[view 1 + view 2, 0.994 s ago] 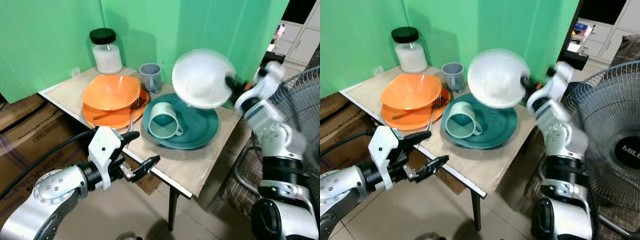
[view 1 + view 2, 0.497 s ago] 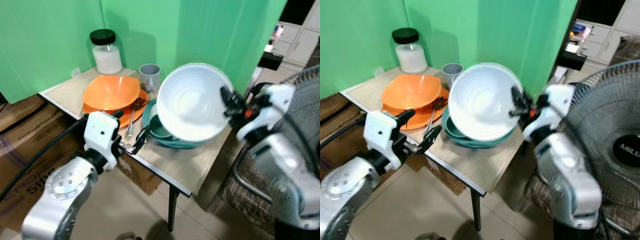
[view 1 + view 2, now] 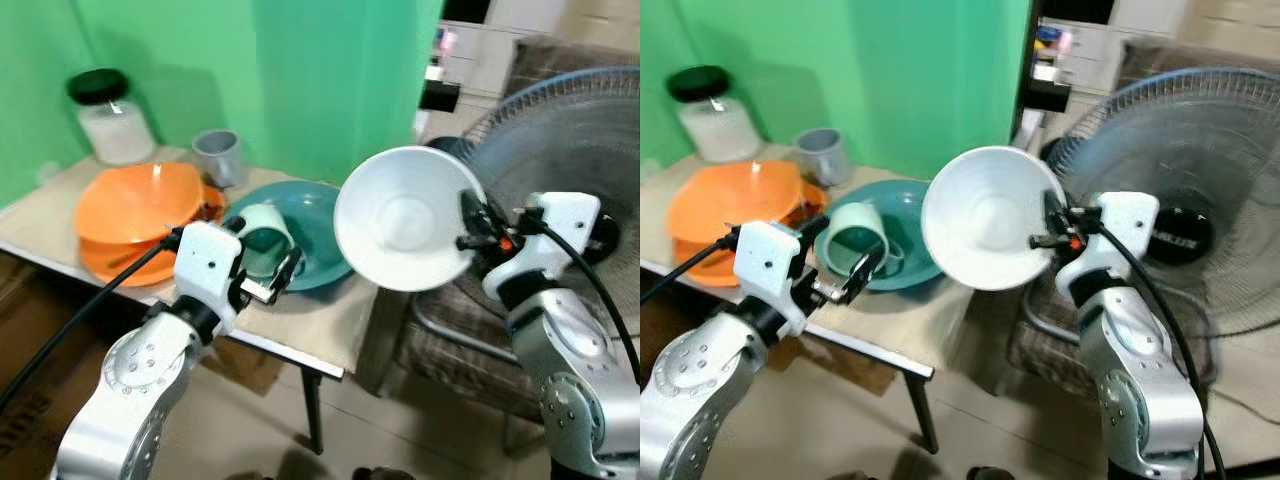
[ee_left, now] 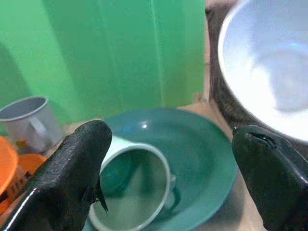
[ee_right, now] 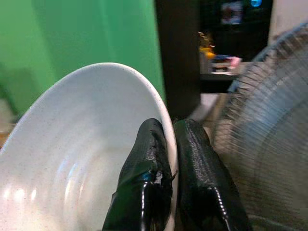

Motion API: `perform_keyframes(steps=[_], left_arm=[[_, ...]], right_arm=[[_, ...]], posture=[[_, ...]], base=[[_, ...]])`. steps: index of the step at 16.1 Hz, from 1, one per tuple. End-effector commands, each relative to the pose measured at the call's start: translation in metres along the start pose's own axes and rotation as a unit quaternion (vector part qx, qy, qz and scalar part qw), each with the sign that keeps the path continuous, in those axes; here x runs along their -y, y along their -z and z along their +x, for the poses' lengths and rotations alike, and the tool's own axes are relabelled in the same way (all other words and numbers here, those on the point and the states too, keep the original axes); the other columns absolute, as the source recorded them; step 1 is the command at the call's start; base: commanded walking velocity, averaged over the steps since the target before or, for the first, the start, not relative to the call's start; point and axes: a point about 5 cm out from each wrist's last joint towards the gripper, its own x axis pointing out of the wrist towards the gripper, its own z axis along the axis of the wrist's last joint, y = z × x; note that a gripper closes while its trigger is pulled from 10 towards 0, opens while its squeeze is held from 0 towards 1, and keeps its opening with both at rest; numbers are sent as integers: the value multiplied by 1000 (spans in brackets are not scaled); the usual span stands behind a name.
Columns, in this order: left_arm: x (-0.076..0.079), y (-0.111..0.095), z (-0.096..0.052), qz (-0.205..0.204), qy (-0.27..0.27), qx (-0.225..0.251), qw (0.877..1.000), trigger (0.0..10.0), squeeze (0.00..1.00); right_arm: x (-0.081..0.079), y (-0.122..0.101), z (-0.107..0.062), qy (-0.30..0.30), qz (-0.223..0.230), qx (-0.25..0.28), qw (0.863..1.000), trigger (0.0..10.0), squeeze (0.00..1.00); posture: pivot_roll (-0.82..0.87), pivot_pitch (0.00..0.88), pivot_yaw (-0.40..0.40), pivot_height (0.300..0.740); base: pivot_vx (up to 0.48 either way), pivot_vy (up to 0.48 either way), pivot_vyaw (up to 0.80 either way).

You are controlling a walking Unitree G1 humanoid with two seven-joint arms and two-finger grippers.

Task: Setting the table

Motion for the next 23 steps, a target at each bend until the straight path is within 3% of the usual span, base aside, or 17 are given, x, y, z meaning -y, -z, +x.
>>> perform_keyframes(steps=[1,5,10,13,20,23], left_arm=[[-1,0,1,7,-11,2,1000,10000,0],[-13,4,1,13,-70,2,997,10000,0],[-13,5,0,22,-77,3,997,10000,0],[-17,7,-1,25,-99,-4,995,10000,0],[-19,6,2,32,-107,-2,994,10000,0],[-20,5,2,36,-111,-1,993,10000,0]], right_arm=[[-6,-4,1,-14,6,13,1000,10000,0],[-7,2,1,-7,3,2,1000,10000,0],[-8,6,0,1,20,0,1000,10000,0],[-4,9,-2,11,22,-6,1000,10000,0],[-7,13,-1,14,20,-9,1000,10000,0],[-7,13,-1,14,20,-9,1000,10000,0]], posture=[[68,0,16,740],[67,0,11,740],[69,0,13,740],[71,0,11,740],[73,0,7,740],[74,0,5,740]], base=[[0,0,0],[0,0,-400],[0,0,-800],[0,0,0],[0,0,-800],[0,0,0]])
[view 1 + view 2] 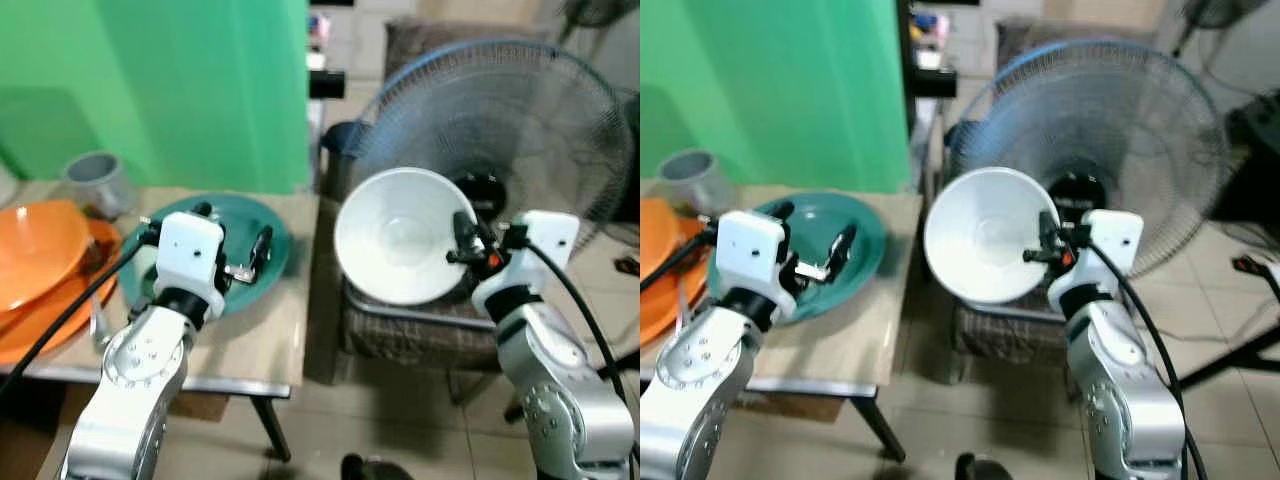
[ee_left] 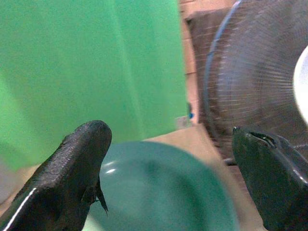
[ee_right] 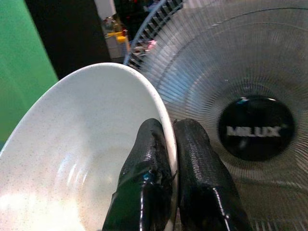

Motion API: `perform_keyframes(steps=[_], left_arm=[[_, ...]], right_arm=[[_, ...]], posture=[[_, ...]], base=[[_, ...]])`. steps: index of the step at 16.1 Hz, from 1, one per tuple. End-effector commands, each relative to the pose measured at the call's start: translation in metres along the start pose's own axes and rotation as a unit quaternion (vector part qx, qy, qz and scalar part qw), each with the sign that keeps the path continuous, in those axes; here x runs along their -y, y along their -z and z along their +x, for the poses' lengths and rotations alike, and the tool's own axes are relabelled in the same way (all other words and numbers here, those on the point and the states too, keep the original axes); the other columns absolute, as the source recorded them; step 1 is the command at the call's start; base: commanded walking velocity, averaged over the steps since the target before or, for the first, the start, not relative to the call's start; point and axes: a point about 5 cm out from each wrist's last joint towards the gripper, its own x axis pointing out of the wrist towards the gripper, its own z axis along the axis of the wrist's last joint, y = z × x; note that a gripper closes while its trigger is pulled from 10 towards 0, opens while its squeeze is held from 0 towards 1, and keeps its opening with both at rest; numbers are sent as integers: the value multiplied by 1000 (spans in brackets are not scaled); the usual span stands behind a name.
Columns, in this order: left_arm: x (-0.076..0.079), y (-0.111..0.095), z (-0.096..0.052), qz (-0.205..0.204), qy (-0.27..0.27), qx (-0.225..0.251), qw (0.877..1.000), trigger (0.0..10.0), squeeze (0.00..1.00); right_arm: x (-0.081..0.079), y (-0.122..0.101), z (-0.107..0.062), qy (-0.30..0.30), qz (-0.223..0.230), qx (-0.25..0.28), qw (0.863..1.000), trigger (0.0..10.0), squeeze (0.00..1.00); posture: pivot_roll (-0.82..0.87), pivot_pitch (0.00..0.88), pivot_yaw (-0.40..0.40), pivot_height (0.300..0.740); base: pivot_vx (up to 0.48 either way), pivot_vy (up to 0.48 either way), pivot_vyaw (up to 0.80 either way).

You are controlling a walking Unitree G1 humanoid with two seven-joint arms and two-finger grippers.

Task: Setting the table

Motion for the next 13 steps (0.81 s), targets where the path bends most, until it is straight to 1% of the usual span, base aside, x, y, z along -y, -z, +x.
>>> perform_keyframes(steps=[1,3,6,7,9,10,11,13], left_arm=[[-2,2,0,7,-7,-6,1000,10000,0],[-2,2,0,7,-9,-5,1000,10000,0],[-2,2,1,8,-12,-1,1000,10000,0],[-2,2,1,0,-12,-4,1000,10000,0],[-2,3,2,1,-14,-6,1000,10000,0],[-3,2,2,13,-18,-1,1000,10000,0],[-4,1,3,24,-24,-3,999,10000,0],[-3,2,3,20,-18,-4,1000,10000,0]], right_arm=[[-4,-7,1,-8,3,23,1000,10000,0],[-4,-7,2,-7,3,23,1000,10000,0],[-4,-6,2,-6,2,22,1000,10000,0],[-3,-6,3,-4,2,21,1000,10000,0],[-4,-6,3,-4,2,20,1000,10000,0],[-4,-6,3,-4,1,20,1000,10000,0],[-3,-6,3,-4,1,20,1000,10000,0],[-3,-7,3,-2,1,20,1000,10000,0]], posture=[[74,0,4,740],[74,0,3,740],[74,0,1,740],[74,0,-1,740],[74,0,-1,740],[74,0,-1,740],[73,0,-1,740],[72,0,0,740]], base=[[0,0,0],[0,0,-800],[0,0,0],[0,0,0],[0,480,0],[0,0,-800],[0,-480,-800],[0,-480,0]])
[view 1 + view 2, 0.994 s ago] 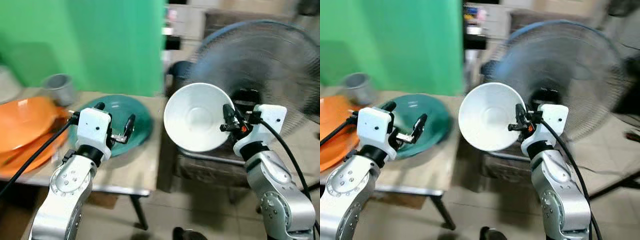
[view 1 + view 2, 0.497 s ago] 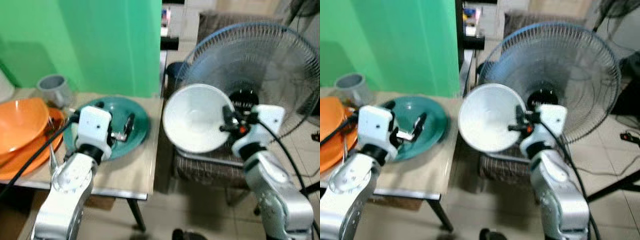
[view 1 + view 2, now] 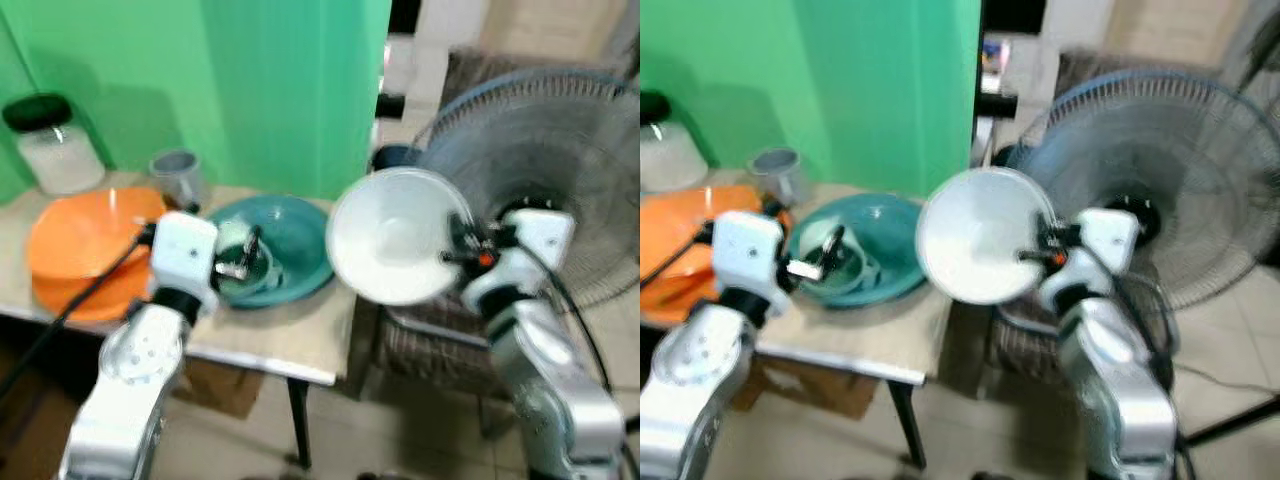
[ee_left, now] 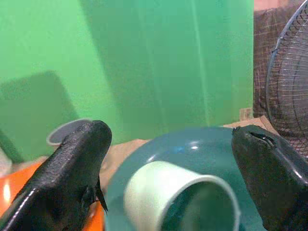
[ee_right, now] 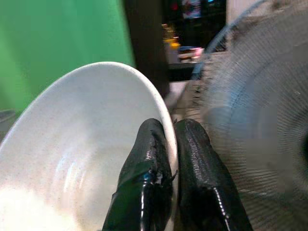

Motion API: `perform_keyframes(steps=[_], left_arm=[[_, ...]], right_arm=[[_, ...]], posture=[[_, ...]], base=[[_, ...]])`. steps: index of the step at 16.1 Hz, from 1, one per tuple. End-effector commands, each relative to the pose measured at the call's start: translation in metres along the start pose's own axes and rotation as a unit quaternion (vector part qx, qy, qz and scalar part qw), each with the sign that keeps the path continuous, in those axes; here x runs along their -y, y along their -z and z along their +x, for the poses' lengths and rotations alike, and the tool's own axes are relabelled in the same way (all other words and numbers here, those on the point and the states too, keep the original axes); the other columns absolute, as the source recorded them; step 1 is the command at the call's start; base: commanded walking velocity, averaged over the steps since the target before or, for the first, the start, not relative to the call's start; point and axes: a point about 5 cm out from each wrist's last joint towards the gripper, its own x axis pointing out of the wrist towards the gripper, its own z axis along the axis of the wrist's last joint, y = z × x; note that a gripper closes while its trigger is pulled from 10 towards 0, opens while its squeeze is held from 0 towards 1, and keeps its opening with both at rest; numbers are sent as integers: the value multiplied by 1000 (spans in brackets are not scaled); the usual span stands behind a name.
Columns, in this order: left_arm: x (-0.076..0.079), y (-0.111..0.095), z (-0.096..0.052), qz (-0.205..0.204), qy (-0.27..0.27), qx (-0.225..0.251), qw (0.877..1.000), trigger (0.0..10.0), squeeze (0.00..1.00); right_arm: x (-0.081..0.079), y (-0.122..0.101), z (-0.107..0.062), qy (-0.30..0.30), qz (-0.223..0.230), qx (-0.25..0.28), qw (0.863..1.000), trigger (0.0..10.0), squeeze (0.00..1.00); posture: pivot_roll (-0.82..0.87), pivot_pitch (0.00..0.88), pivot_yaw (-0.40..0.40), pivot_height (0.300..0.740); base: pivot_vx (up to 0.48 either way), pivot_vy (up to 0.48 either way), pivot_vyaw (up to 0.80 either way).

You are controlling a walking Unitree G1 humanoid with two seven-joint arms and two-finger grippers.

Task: Setting the table

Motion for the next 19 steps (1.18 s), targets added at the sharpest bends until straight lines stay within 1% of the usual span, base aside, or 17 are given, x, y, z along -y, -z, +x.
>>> perform_keyframes(steps=[1,2,3,4,5,6,7,9,11,12,13,14,15,17,18,19], left_arm=[[4,0,1,-14,7,2,1000,10000,0],[4,0,1,-19,7,0,1000,10000,0],[4,1,1,-20,7,-2,1000,10000,0],[3,-2,2,1,2,9,1000,10000,0],[2,-3,2,7,2,11,1000,10000,0],[3,1,2,-15,3,-2,1000,10000,0],[2,5,2,-30,2,-13,999,10000,0],[2,5,2,-24,3,-13,1000,10000,0],[2,2,2,4,-2,-3,1000,10000,0],[2,1,2,3,-1,0,1000,10000,0],[3,3,3,-13,5,-12,1000,10000,0],[3,5,3,-24,2,-16,1000,10000,0],[1,7,5,-27,-4,-22,999,10000,0],[0,5,5,-15,-1,-14,1000,10000,0],[0,2,6,-1,-2,-4,1000,10000,0],[0,1,6,1,-2,0,1000,10000,0]], right_arm=[[6,-10,0,11,-6,25,1000,10000,0],[6,-10,0,11,-6,25,1000,10000,0],[6,-11,0,11,-6,25,1000,10000,0],[5,-11,1,11,-6,25,1000,10000,0],[5,-11,1,11,-6,26,1000,10000,0],[5,-10,1,10,-6,26,1000,10000,0],[5,-10,1,10,-6,26,1000,10000,0],[5,-11,1,10,-6,26,1000,10000,0],[5,-11,2,12,-5,26,1000,10000,0],[5,-11,2,12,-5,26,1000,10000,0],[5,-10,2,13,-5,26,1000,10000,0],[5,-10,2,13,-5,26,1000,10000,0],[5,-10,2,14,-4,26,1000,10000,0],[5,-10,2,15,-4,26,1000,10000,0],[5,-10,2,16,-4,26,1000,10000,0],[5,-10,2,16,-3,26,1000,10000,0]], posture=[[72,0,1,740],[72,0,0,740],[72,0,0,740],[72,0,-1,740],[72,0,-1,740],[73,0,-2,740],[71,0,-1,740],[71,0,-1,740],[72,0,-1,740],[70,0,0,740],[70,0,2,740],[70,0,2,740],[68,0,4,740],[68,0,4,740],[68,0,5,740],[68,0,5,740]], base=[[0,480,0],[0,480,0],[0,480,-800],[0,0,-800],[0,0,-800],[0,480,-800],[0,480,0],[0,480,0],[0,163,0],[0,0,0],[0,0,0],[0,480,0],[0,480,-800],[0,480,-800],[0,0,-800],[0,0,-800]])
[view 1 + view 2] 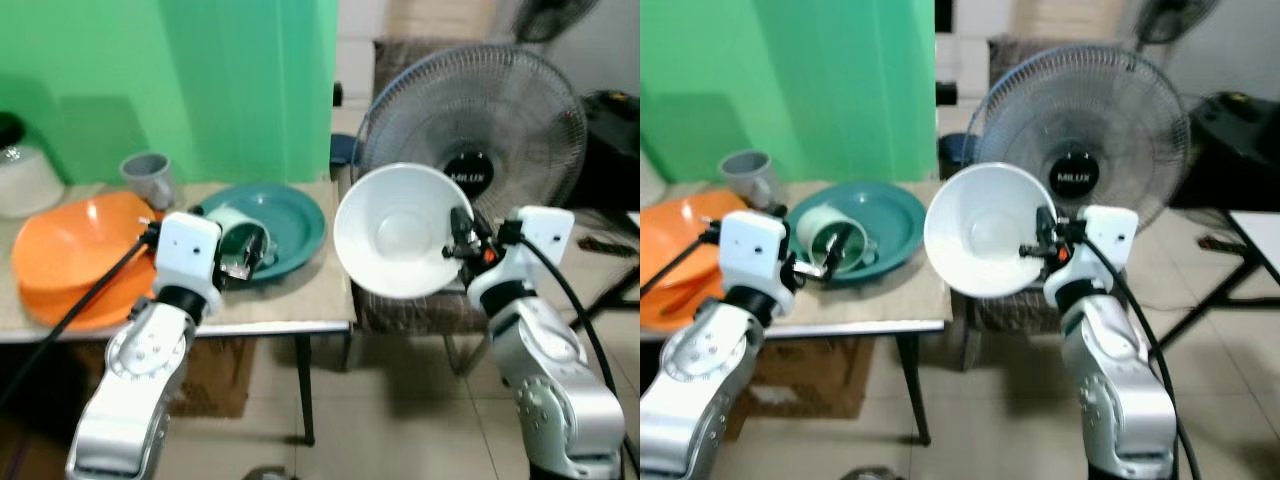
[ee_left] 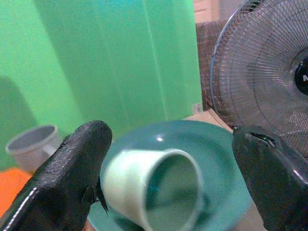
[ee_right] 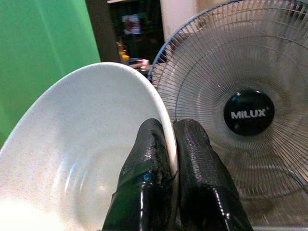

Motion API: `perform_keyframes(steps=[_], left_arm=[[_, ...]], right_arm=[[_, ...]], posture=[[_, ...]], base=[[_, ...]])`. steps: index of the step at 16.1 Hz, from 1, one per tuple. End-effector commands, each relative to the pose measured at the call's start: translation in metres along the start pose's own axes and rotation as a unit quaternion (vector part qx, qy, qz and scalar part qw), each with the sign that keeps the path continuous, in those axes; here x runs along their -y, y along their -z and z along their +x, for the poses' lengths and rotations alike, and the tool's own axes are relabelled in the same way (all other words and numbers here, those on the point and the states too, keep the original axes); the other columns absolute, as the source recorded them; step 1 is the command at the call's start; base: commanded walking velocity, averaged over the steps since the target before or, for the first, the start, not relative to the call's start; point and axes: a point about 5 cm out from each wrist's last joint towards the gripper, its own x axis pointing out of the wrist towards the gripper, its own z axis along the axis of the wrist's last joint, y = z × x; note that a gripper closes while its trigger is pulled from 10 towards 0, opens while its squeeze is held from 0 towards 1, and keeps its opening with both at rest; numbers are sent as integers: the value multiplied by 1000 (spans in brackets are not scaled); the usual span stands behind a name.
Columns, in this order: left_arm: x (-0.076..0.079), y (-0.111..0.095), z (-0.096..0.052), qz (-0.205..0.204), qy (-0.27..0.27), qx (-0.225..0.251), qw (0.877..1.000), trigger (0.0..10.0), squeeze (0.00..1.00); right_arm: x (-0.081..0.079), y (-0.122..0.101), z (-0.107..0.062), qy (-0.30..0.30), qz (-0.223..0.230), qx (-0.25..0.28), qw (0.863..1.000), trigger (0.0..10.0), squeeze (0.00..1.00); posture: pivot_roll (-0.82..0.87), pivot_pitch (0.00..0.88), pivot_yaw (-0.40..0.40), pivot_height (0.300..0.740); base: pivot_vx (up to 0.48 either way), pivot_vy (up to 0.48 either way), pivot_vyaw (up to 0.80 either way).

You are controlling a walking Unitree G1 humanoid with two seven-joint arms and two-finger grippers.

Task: Setting the table

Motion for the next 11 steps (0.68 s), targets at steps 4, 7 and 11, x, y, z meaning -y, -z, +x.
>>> perform_keyframes(steps=[4,7,11], left_arm=[[5,2,3,-28,10,-12,999,10000,0],[4,0,4,-13,12,-6,1000,10000,0],[6,-3,6,25,22,6,999,10000,0]], right_arm=[[4,-5,-1,12,0,13,1000,10000,0],[4,-5,-1,14,2,13,1000,10000,0],[4,-5,-1,18,4,14,1000,10000,0]], posture=[[67,0,8,740],[67,0,11,740],[63,0,19,740]], base=[[0,120,-200],[0,480,-533],[0,-45,0]])
